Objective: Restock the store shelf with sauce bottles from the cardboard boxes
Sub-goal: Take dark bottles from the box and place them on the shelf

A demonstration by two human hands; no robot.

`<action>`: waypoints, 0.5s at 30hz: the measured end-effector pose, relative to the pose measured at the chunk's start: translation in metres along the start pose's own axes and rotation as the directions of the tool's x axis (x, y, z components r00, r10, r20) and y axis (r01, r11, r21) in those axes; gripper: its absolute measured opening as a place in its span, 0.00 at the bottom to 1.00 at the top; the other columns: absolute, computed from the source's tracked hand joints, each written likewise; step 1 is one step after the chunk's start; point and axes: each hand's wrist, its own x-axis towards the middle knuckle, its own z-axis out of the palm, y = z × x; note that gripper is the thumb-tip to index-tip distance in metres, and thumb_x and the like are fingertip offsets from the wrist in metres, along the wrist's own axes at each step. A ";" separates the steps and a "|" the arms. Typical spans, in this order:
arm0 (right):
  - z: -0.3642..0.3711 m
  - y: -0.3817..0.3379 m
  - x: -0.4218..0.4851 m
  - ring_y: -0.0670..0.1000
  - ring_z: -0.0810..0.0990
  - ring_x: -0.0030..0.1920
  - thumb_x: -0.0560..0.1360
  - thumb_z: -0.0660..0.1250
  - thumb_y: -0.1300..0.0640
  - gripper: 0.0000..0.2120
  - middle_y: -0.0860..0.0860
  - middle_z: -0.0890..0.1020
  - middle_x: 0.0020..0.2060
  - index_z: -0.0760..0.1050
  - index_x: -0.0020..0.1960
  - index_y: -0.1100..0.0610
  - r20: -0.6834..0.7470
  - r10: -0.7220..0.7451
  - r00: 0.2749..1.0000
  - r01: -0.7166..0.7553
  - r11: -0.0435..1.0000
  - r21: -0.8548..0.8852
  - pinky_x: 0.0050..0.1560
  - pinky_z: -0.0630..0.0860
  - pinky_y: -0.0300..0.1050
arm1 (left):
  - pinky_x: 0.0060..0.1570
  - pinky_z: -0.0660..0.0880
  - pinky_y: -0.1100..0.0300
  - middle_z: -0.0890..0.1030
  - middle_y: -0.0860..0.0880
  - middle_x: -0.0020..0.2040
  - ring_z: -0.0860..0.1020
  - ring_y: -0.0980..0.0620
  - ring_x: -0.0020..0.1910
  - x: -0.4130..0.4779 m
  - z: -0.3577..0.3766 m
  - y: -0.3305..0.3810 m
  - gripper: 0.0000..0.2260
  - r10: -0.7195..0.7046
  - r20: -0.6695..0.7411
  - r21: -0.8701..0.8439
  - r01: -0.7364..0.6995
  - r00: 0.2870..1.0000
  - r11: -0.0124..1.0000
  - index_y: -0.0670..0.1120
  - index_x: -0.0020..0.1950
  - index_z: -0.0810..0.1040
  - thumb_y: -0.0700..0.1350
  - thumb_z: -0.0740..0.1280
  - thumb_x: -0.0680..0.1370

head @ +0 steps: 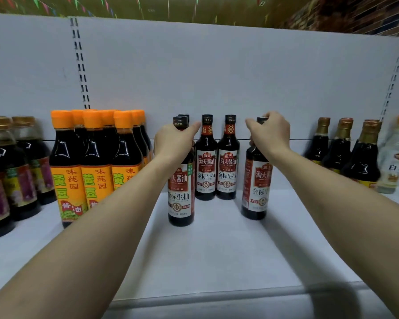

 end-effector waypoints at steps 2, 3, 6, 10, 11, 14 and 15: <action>0.001 0.013 0.011 0.55 0.84 0.43 0.74 0.67 0.38 0.19 0.53 0.84 0.40 0.73 0.48 0.54 -0.020 -0.007 1.000 0.007 1.000 -0.018 0.45 0.77 0.50 | 0.52 0.82 0.43 0.86 0.44 0.41 0.85 0.45 0.43 0.000 0.003 0.001 0.23 0.007 -0.017 0.010 -0.006 1.000 1.000 0.40 0.46 0.83 0.62 0.70 0.78; 0.004 0.019 0.016 0.56 0.83 0.45 0.74 0.66 0.35 0.22 0.53 0.84 0.42 0.73 0.50 0.54 -0.027 -0.011 1.000 0.010 1.000 -0.018 0.46 0.77 0.50 | 0.53 0.82 0.43 0.86 0.44 0.42 0.85 0.45 0.43 0.000 0.004 0.001 0.24 0.011 -0.020 0.019 -0.010 1.000 1.000 0.39 0.47 0.83 0.62 0.70 0.78; 0.015 0.028 0.027 0.56 0.83 0.44 0.75 0.61 0.29 0.27 0.52 0.84 0.42 0.71 0.53 0.53 -0.018 -0.024 1.000 0.024 1.000 0.017 0.47 0.78 0.52 | 0.52 0.83 0.44 0.86 0.45 0.40 0.85 0.46 0.42 0.003 0.008 -0.001 0.24 -0.002 -0.036 0.042 0.004 0.999 0.999 0.40 0.45 0.83 0.62 0.70 0.78; 0.029 0.032 0.036 0.56 0.78 0.44 0.82 0.55 0.33 0.23 0.49 0.78 0.40 0.67 0.55 0.54 -0.015 -0.068 0.998 0.067 0.998 -0.011 0.44 0.69 0.48 | 0.52 0.83 0.45 0.86 0.46 0.40 0.85 0.47 0.42 0.008 0.012 -0.004 0.22 -0.003 -0.070 0.050 0.006 0.998 0.999 0.41 0.45 0.84 0.61 0.70 0.78; 0.032 0.033 0.038 0.56 0.77 0.44 0.83 0.53 0.35 0.22 0.47 0.75 0.39 0.66 0.55 0.54 -0.018 -0.077 0.997 0.077 0.997 -0.024 0.45 0.68 0.48 | 0.52 0.83 0.45 0.86 0.46 0.40 0.86 0.47 0.41 0.009 0.013 -0.004 0.21 -0.001 -0.078 0.052 0.006 0.997 0.999 0.42 0.45 0.84 0.61 0.70 0.78; 0.043 0.036 0.044 0.57 0.77 0.44 0.85 0.51 0.38 0.19 0.47 0.75 0.37 0.67 0.54 0.54 -0.030 -0.082 0.996 0.082 0.996 -0.024 0.45 0.67 0.49 | 0.51 0.83 0.43 0.86 0.45 0.40 0.86 0.46 0.41 0.010 0.014 -0.005 0.20 0.003 -0.092 0.037 0.000 0.996 0.999 0.42 0.45 0.84 0.60 0.71 0.78; 0.046 0.037 0.046 0.57 0.77 0.44 0.85 0.51 0.39 0.18 0.47 0.75 0.36 0.68 0.54 0.54 -0.038 -0.085 0.996 0.084 0.996 -0.023 0.45 0.68 0.49 | 0.51 0.83 0.43 0.86 0.44 0.40 0.86 0.46 0.41 0.010 0.015 -0.005 0.19 0.008 -0.098 0.035 -0.005 0.995 0.999 0.42 0.44 0.84 0.59 0.71 0.78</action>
